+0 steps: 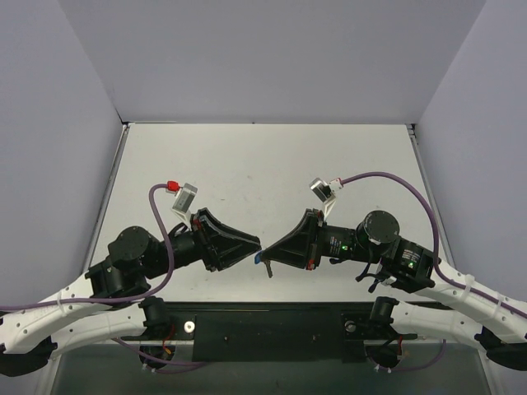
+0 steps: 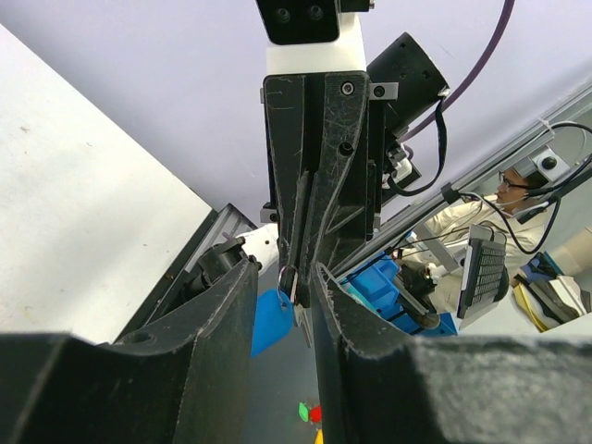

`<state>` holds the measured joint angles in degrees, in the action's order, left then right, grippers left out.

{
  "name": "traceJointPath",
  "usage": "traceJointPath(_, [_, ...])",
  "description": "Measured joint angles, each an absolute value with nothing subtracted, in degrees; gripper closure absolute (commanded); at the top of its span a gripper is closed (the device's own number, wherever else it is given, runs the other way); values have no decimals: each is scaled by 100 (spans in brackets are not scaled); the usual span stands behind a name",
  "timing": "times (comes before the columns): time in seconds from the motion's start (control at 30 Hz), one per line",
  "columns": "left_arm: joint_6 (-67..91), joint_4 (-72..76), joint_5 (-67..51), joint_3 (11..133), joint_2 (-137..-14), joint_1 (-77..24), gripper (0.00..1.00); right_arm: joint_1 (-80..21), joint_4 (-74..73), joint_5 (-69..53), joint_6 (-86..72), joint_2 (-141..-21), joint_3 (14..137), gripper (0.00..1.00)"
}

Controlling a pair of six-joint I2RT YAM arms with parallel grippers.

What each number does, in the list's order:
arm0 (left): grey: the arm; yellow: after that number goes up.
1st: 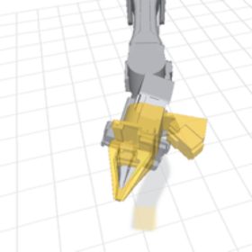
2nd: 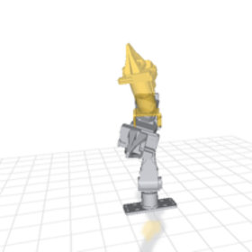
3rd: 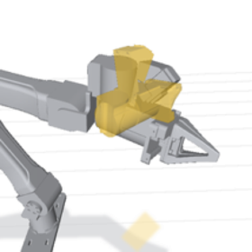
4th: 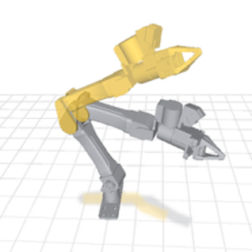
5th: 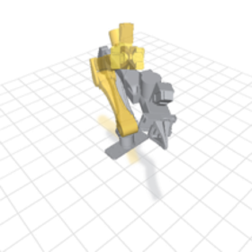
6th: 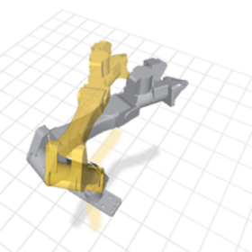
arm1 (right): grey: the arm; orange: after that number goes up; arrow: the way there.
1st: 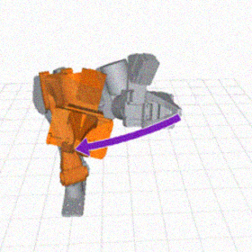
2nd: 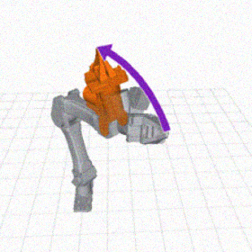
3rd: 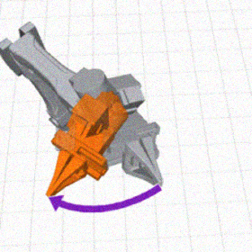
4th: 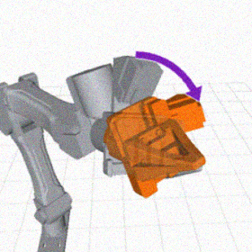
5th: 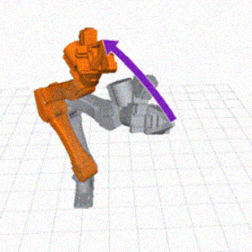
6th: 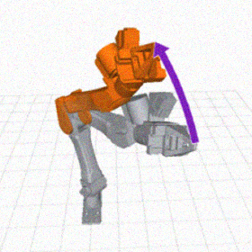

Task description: Remove the keys from the keyring

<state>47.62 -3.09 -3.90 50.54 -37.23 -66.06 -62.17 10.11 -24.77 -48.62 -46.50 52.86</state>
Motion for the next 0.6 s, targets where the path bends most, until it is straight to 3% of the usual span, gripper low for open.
traceJointPath(0.23, [4801, -231, -438, 5048, -3758, -6606, 73, -6217, 1013, -2464, -4862, -4650, 5286, 100])
traceJointPath(0.6, [4866, -161, -497, 5006, -3795, -6606, 75, -6217, 1072, -2458, -4862, -4657, 5286, 100])
